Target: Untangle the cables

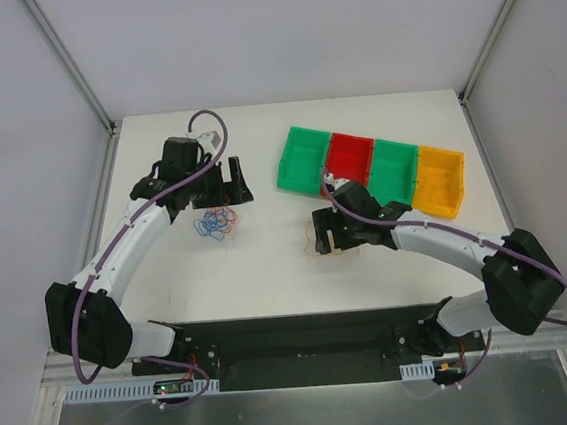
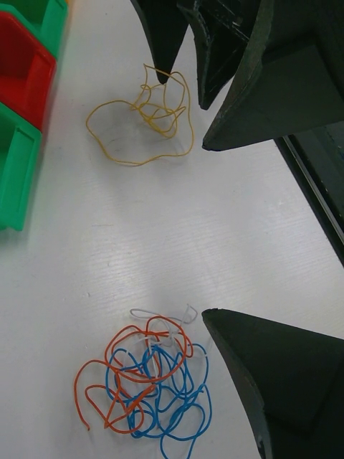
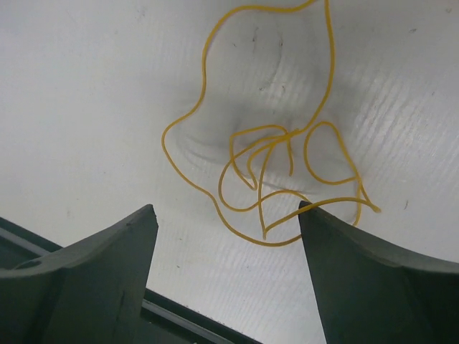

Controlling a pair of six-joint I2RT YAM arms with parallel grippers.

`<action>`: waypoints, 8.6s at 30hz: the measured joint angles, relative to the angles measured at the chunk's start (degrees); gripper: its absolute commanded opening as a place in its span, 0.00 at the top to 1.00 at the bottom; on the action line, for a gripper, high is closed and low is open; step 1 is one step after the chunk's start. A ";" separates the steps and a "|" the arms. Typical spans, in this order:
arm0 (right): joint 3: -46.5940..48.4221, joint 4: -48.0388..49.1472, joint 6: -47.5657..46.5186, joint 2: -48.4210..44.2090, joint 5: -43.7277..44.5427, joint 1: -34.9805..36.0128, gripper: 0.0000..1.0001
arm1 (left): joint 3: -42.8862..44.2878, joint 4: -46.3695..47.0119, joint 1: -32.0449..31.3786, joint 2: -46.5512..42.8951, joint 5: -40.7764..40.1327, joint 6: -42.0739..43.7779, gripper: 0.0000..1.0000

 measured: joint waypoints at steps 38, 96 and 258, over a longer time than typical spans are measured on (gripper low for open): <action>10.16 -12.37 -6.05 -7.61 26.62 4.55 0.99 | 0.00 0.22 0.02 0.52 1.97 0.02 0.09; 17.31 3.39 -6.49 22.80 7.85 -50.25 0.99 | -0.85 1.55 0.00 5.68 6.99 -0.42 0.10; -15.56 37.03 6.03 -2.45 25.90 -1.95 0.99 | 10.78 -0.52 14.82 -33.51 -37.62 -5.75 1.00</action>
